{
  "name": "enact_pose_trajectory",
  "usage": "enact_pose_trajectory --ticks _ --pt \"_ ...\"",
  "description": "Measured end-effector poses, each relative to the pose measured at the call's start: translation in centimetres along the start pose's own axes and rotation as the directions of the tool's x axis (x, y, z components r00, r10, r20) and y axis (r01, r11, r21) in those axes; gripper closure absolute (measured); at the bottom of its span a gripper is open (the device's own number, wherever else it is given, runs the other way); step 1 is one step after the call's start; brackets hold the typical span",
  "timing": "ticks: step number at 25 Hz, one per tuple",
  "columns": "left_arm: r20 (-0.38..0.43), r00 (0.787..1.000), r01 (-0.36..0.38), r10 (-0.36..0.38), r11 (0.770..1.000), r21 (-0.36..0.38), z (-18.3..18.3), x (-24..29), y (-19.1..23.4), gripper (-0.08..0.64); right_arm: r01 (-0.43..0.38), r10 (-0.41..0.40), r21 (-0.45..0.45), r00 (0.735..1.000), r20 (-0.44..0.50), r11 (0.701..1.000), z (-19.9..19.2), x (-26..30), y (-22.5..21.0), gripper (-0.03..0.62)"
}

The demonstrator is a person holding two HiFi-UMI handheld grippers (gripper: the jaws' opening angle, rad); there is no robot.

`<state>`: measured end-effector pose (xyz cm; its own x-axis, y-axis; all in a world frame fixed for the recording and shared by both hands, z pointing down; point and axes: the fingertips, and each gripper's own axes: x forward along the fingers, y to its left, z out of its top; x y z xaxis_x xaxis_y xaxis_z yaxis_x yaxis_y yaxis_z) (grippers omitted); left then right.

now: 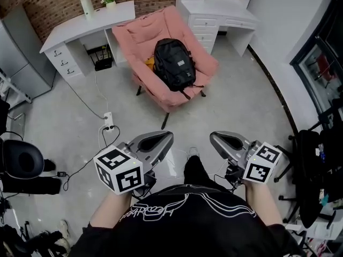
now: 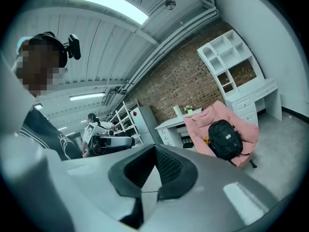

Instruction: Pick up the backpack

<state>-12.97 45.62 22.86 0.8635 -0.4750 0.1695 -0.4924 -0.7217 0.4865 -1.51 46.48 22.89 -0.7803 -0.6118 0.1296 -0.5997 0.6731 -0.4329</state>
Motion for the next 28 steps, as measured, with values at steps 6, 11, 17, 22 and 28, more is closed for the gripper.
enact_pose_trajectory --ticks 6,11,17,22,28 --pt "-0.009 1.0 -0.026 0.026 0.999 -0.024 0.3 2.5 2.2 0.557 -0.021 0.022 0.022 1.0 -0.017 1.0 0.3 1.6 -3.2 0.586" --pt "-0.039 0.998 -0.052 0.05 0.998 -0.047 1.2 6.6 4.6 0.557 -0.037 0.039 0.064 0.999 -0.02 0.997 1.4 2.9 -8.0 0.586" --pt "-0.061 0.994 -0.099 0.093 0.99 -0.1 3.4 14.7 8.7 0.557 -0.056 0.06 0.113 0.998 -0.036 0.992 4.0 4.4 -16.6 0.586" --pt "-0.046 0.993 -0.114 0.11 0.987 -0.113 6.8 22.1 11.1 0.557 -0.077 0.083 0.113 0.995 -0.049 0.991 7.7 5.2 -23.6 0.586" --pt "-0.014 0.99 -0.144 0.143 0.983 -0.118 9.3 27.8 13.2 0.557 -0.115 0.12 0.099 0.992 -0.04 0.988 11.1 6.2 -29.5 0.586"
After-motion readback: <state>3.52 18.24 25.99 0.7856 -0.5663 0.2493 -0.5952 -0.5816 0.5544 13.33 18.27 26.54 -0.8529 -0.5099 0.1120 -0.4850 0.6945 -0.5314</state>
